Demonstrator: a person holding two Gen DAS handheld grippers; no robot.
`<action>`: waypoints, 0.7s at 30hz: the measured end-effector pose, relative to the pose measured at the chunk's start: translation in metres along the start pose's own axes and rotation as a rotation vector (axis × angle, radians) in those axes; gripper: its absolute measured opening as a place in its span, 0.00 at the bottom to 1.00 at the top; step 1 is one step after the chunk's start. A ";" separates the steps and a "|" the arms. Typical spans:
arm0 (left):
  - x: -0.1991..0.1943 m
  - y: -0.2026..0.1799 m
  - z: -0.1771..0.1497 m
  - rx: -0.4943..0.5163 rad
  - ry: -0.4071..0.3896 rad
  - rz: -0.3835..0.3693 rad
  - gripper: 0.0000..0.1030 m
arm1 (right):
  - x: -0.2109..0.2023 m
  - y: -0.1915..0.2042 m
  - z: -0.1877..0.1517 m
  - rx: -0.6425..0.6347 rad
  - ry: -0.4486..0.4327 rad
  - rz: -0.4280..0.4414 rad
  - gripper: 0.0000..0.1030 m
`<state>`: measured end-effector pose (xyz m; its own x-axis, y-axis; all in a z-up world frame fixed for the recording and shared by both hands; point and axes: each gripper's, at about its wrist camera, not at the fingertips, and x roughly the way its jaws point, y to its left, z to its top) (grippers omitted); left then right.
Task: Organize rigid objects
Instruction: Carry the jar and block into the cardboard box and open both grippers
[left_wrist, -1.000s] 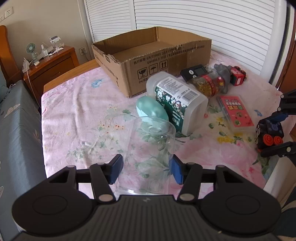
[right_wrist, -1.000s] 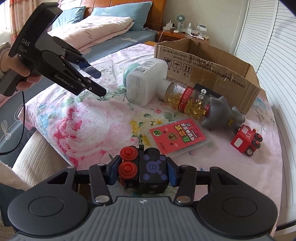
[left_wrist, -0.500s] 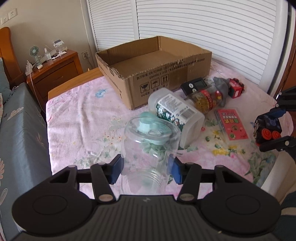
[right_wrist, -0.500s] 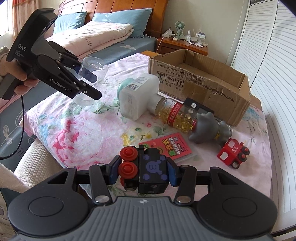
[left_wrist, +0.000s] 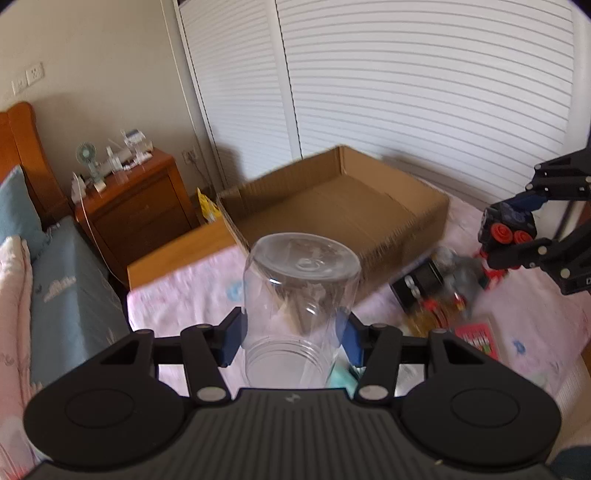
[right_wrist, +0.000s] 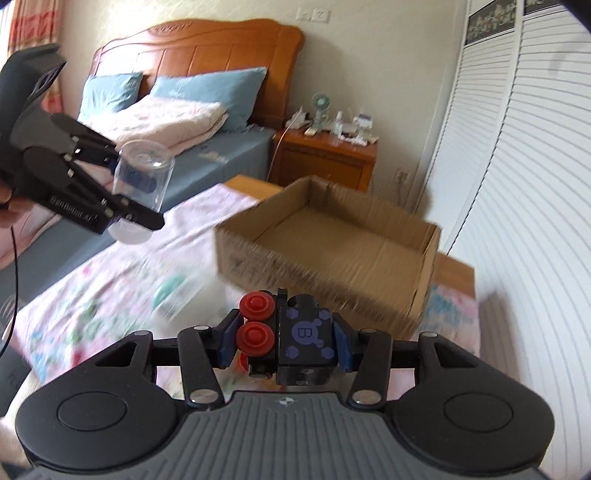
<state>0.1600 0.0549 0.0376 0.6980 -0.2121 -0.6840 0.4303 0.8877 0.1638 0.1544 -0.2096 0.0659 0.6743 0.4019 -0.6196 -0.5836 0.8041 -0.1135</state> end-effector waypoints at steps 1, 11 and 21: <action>0.003 0.002 0.009 0.005 -0.005 0.006 0.52 | 0.004 -0.006 0.008 0.000 -0.009 -0.012 0.54; 0.048 0.002 0.081 0.080 -0.006 0.052 0.52 | 0.061 -0.056 0.060 0.057 0.002 -0.065 0.54; 0.109 -0.018 0.109 0.135 0.072 0.044 0.52 | 0.089 -0.108 0.063 0.206 -0.019 -0.120 0.93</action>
<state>0.2907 -0.0284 0.0374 0.6771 -0.1396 -0.7226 0.4765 0.8314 0.2859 0.3061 -0.2324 0.0720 0.7429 0.3042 -0.5963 -0.3952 0.9183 -0.0239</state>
